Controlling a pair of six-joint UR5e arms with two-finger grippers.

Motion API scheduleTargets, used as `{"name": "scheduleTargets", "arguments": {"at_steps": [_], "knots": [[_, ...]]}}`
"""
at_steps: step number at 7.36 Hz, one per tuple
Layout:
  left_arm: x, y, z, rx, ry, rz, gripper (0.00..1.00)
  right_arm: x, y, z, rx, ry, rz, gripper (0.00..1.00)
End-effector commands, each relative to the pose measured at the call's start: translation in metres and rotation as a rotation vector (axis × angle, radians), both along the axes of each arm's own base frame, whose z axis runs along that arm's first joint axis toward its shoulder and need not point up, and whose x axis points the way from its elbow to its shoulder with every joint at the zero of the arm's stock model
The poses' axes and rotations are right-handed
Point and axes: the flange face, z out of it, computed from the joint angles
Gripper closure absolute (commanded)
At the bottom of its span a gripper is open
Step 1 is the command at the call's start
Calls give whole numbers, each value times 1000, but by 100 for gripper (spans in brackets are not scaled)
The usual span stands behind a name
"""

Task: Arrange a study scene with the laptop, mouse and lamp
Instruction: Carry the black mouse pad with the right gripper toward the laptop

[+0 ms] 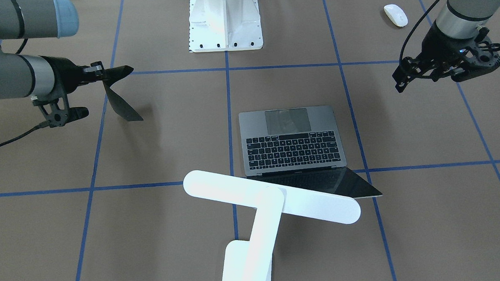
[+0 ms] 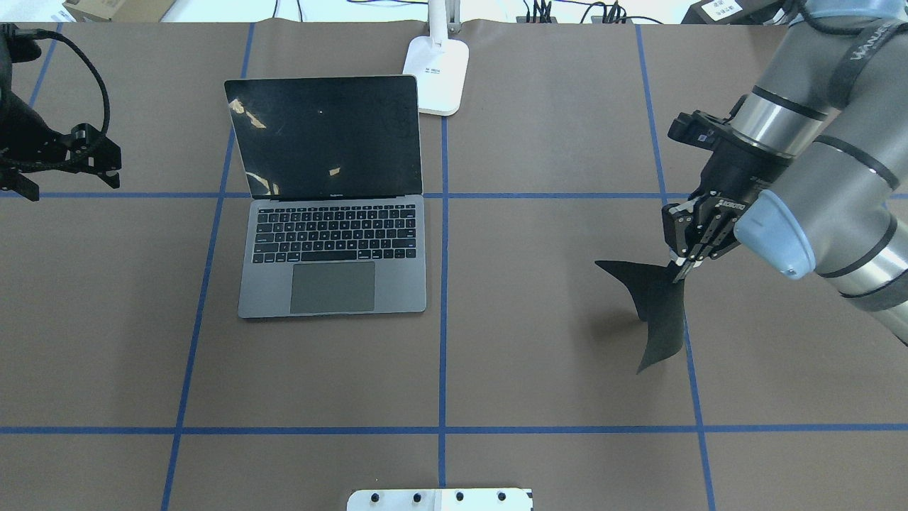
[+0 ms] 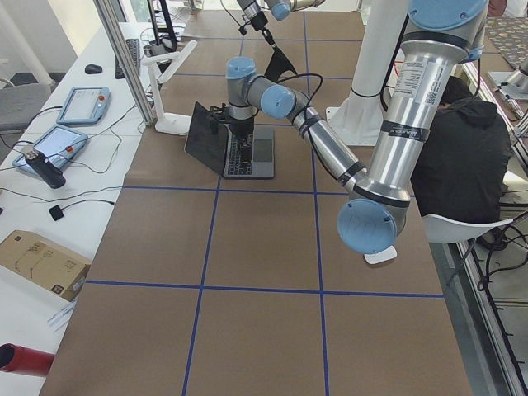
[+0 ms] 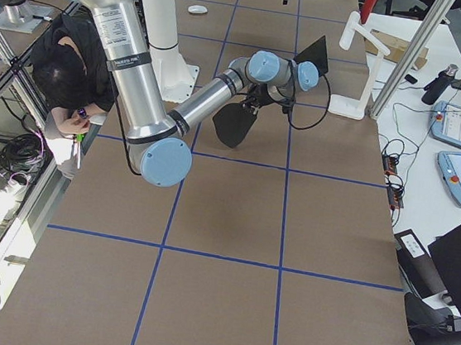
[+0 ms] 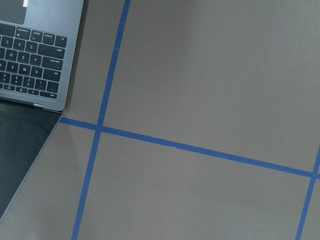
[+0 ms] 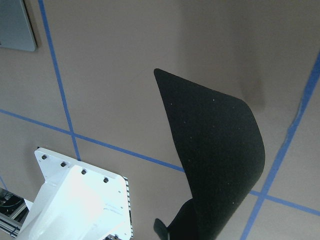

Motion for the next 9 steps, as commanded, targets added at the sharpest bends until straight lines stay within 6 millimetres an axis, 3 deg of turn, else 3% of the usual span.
{"name": "scheduleTargets", "arguments": {"at_steps": [1,3,5,7,9], "knots": [[1,-2,2,-5,-3,-1,0,-48,-9,-1,-44,8,73,100],[4,-9,9,-10,-9,4,0,-85,-30,6,-74,6,109,100],[9,-18,11,4,2,-2,0,-121,-58,-13,-55,-3,106,100],[9,-20,14,0,-1,-3,0,-143,-64,-28,-40,-13,91,100],[10,-21,16,-2,-3,-1,0,-166,-77,-24,-13,-2,96,100]]}}
